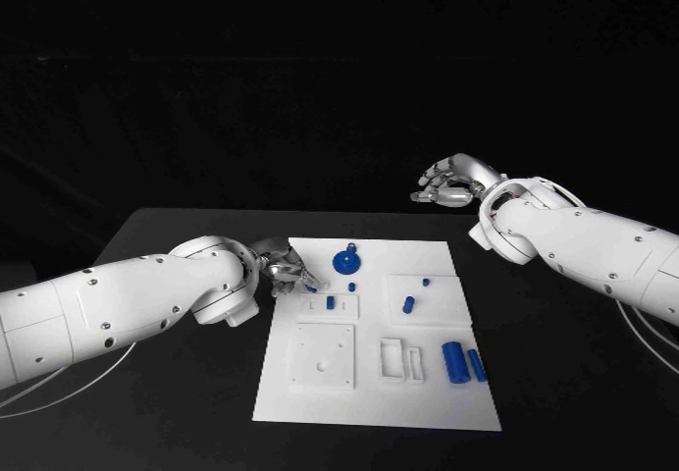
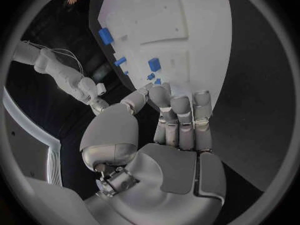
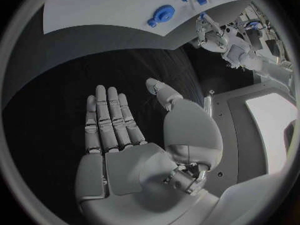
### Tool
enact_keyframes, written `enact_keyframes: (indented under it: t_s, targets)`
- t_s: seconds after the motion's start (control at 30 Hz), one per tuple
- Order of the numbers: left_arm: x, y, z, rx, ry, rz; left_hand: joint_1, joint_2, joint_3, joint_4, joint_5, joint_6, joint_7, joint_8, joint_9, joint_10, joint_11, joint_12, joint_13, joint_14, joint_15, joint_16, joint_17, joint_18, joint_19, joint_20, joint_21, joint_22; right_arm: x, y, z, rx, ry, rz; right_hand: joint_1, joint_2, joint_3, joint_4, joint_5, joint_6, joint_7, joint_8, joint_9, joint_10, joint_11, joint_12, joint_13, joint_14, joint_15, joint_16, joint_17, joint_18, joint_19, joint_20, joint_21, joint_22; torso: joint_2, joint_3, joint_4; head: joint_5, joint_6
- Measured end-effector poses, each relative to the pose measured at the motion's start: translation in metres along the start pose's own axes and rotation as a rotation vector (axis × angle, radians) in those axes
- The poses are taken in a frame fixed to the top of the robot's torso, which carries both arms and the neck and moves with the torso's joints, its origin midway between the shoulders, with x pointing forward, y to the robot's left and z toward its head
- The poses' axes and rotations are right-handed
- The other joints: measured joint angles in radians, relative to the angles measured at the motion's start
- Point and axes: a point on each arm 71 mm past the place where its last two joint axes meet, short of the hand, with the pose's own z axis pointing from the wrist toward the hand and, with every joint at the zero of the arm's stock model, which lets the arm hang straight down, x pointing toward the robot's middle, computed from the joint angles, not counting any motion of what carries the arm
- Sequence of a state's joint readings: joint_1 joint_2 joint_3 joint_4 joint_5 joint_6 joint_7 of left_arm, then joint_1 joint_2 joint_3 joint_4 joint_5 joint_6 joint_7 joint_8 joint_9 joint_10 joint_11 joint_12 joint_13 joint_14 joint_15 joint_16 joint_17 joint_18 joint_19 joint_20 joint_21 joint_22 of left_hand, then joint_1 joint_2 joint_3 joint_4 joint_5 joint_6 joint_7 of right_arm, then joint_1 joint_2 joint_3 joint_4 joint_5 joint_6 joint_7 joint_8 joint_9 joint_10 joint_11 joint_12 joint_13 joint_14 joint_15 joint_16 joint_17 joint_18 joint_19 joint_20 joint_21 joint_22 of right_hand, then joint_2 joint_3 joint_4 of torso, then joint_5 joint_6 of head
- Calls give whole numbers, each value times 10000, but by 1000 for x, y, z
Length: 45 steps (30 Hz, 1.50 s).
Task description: Assemble the parts on the task board
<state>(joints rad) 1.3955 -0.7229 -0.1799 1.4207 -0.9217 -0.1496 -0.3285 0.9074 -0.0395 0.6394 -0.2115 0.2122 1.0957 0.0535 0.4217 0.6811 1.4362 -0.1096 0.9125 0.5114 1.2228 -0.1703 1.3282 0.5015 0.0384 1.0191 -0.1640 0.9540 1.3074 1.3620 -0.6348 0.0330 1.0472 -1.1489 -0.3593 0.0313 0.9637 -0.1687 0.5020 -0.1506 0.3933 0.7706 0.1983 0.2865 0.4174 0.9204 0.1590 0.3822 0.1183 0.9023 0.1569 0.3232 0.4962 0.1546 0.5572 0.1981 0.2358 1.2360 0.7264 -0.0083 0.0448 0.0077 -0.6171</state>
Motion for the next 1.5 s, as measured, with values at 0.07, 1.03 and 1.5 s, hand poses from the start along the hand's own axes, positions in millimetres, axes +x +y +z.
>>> enact_keyframes:
  t_s: [0.07,1.03,1.5]
  targets:
    - [2,0,-1,27,-54,78,-39,40,0,0,6,1,-1,54,-7,0,0,20,11,1,0,45,8,1,0,0,24,0,0,0,0,4,6,0,0,0,0,0,0,0,0,0,0,0,0,0,-4,0,0,0,0,0,0,0,0,4,0,0,-1,19,-8]
    - [23,14,-5,9,-387,691,-502,244,124,-263,1181,4,-4,624,-81,-3,1,846,195,-6,-16,571,166,0,68,-2,441,5,-1,-3,-2,54,27,24,0,0,0,0,288,1,0,0,-18,0,0,0,-85,1,-1,0,-9,0,1,-1,-38,49,12,12,-45,101,-79]
    - [22,12,-2,6,-414,1013,-503,244,138,-305,1182,4,-4,753,-91,-4,1,846,202,-8,-17,580,164,0,67,-2,448,3,0,-3,-2,92,49,140,0,0,0,0,288,1,0,0,-27,0,0,0,-96,1,-1,0,-19,1,-36,36,-38,58,12,12,-40,79,-85]
